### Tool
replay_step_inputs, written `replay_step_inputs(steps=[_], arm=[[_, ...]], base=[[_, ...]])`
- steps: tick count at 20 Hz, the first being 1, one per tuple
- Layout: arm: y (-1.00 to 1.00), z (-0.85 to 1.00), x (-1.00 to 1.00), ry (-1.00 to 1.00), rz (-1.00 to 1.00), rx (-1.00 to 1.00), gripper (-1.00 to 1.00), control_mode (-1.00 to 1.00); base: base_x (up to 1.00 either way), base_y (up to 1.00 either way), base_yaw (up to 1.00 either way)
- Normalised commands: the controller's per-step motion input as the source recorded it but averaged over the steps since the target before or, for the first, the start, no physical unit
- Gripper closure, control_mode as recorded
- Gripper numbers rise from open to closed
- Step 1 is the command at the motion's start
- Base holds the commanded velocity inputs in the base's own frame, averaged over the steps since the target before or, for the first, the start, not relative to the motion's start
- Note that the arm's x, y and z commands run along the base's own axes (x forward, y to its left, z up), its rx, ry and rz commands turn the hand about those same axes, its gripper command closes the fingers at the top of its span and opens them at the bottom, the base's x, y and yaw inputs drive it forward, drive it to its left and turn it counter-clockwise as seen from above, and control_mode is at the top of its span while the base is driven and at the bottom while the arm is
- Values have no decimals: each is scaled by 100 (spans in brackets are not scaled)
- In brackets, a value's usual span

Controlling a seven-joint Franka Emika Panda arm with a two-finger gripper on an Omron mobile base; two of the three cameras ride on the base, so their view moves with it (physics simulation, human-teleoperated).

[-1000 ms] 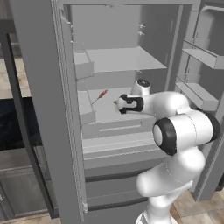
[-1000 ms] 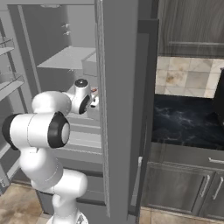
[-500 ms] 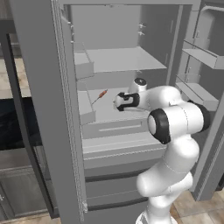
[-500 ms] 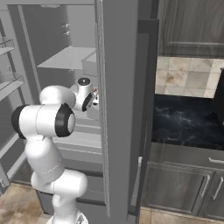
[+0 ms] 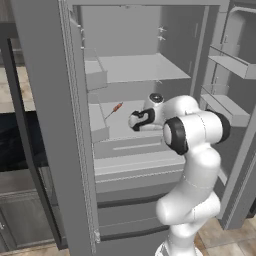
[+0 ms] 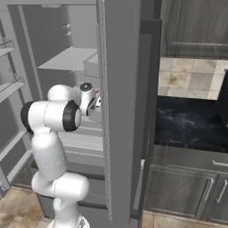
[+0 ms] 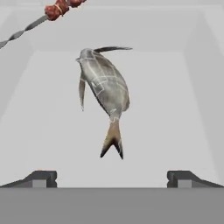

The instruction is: Take the fish out of the fridge, briefly rinse it in the sink, and place it on the tray next to the sink.

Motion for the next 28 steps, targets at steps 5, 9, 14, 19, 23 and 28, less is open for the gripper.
replay_step_inputs(steps=[5,9,14,19,23,28], arm=[[0,-6,53,-3,0,-1,-100,-100],[0,-6,56,0,0,0,-100,-100],[0,-12,53,0,0,0,-100,-100],[0,-55,4,1,0,0,-100,-100],[0,-58,-21,0,0,0,100,-100],[0,-26,-28,0,0,0,100,-100]], base=[[0,0,0],[0,0,0],[0,0,0],[0,0,0],[0,0,0],[0,0,0]])
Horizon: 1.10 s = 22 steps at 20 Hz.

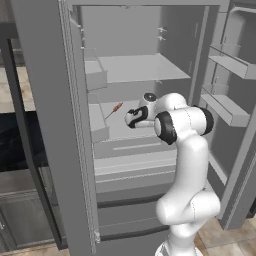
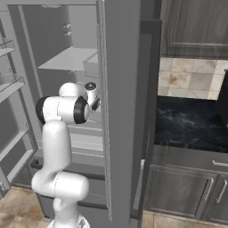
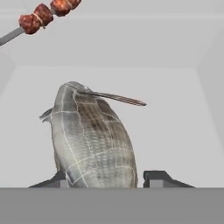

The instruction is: Take the fish out of the fridge, briefly rinse it in the sink, and place it on the tray next to the sink.

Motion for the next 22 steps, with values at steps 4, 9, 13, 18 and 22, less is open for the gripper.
replay_step_inputs(steps=[4,9,13,18,22], arm=[[0,0,-1,0,0,0,100,-100],[6,4,-21,0,0,0,100,-100],[2,66,-57,-6,-2,11,100,-100],[3,57,-98,0,-8,16,100,-100],[0,-6,-100,9,-10,5,100,-100]], base=[[0,0,0],[0,0,0],[0,0,0],[0,0,0],[0,0,0]])
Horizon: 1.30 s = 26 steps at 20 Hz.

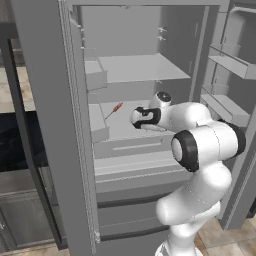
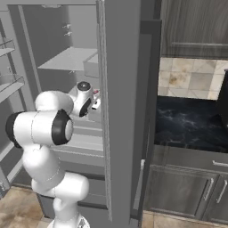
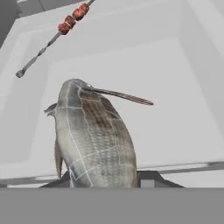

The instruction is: Take the fish out of the fridge, briefly rinse it in the sink, and place it on the tray next to the sink.

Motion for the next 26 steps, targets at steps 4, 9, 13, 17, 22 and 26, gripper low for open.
replay_step_inputs(steps=[4,9,13,17,22,26], arm=[[0,23,-100,9,-17,19,100,-100],[0,76,-100,0,-19,23,100,-100],[0,67,-100,0,-14,20,100,-100],[0,93,-100,0,-12,21,100,-100],[0,100,-100,0,-13,6,100,-100],[6,100,-80,-4,-20,-29,100,-100]], base=[[0,0,0],[0,0,0],[0,0,0],[0,0,0],[0,0,0],[0,0,0]])
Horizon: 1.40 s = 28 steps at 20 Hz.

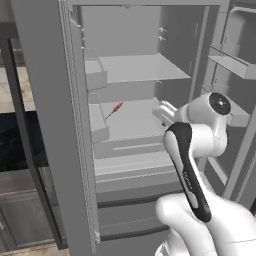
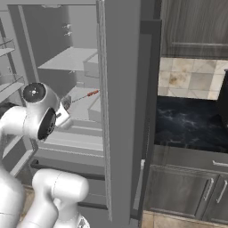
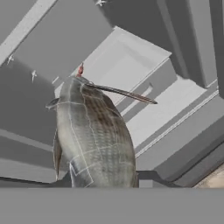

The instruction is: Take the fish out of the fridge, briefly rinse it in the sink, and place it on the tray next to the sink.

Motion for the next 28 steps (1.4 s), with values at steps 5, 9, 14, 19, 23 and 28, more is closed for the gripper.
replay_step_inputs(steps=[5,9,14,19,23,28], arm=[[0,100,-98,-3,-15,-31,100,-100],[3,100,-100,0,-1,-17,100,-100],[3,100,-86,-2,2,-8,100,-100],[2,59,-19,-2,11,-2,100,-100],[0,0,0,0,0,0,100,-100],[1,-7,-11,2,1,0,100,-100]], base=[[0,0,0],[0,0,0],[0,0,0],[0,0,0],[0,0,0],[0,0,0]])
